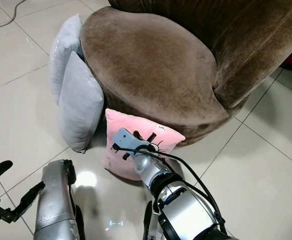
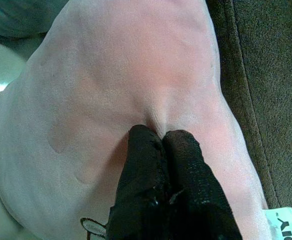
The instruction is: Move the pillow to the sofa from floor
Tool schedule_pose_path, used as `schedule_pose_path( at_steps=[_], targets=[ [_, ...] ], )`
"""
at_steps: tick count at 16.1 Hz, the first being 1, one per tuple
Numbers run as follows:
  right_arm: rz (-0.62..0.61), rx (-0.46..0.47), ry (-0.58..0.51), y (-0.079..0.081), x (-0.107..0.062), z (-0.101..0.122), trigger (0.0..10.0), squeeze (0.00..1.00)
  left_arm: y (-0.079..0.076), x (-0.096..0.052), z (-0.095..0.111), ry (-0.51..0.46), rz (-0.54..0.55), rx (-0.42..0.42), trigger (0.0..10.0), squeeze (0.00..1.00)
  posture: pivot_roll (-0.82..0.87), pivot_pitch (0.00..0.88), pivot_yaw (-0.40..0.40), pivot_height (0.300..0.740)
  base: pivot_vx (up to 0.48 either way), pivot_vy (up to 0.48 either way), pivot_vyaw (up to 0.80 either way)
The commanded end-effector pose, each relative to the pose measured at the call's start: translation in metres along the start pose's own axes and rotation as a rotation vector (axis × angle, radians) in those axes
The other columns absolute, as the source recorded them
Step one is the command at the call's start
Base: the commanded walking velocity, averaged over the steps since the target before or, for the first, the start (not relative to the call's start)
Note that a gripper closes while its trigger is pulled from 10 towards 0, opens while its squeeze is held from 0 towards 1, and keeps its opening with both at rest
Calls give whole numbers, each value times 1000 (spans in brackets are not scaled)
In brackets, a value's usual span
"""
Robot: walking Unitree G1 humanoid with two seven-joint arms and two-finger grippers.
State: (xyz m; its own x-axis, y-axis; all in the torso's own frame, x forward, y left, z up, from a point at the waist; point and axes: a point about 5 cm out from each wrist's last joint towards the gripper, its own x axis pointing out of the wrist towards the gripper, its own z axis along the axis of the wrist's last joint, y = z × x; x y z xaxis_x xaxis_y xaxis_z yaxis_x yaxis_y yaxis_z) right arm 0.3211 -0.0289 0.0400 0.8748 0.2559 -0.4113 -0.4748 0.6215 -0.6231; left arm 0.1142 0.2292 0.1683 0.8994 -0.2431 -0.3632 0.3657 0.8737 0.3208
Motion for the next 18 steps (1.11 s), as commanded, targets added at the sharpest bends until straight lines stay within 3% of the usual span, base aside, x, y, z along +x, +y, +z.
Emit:
schedule_pose_path(
  at_steps=[1,6,8,9,11,17,18],
  targets=[
    [37,16,5,11,-1,5,0,0,-1,-4,3,3,-10,7,10000,0,221,243,-118,481,0,0,0],
    [50,31,3,15,-3,2,0,0,-3,-4,0,8,-5,2,10000,0,222,219,-123,481,0,0,0],
    [54,108,-40,16,-4,0,0,0,-7,-1,-2,-2,3,-14,10000,0,211,187,-128,481,0,0,0],
    [52,201,-86,14,-6,-1,0,0,-10,0,-2,-10,2,-23,10000,0,202,162,-132,481,0,0,0],
    [45,382,-206,2,-12,-8,0,0,-17,7,-5,-34,17,-50,10000,0,185,110,-143,481,0,0,0],
    [5,450,-409,-25,-35,-21,0,0,-14,24,-12,-62,77,-56,10000,0,151,24,-145,481,0,0,0],
    [-10,473,-472,-35,-42,-15,0,0,-10,36,-12,-90,112,-50,10000,0,136,0,-135,481,0,0,0]
  ],
)
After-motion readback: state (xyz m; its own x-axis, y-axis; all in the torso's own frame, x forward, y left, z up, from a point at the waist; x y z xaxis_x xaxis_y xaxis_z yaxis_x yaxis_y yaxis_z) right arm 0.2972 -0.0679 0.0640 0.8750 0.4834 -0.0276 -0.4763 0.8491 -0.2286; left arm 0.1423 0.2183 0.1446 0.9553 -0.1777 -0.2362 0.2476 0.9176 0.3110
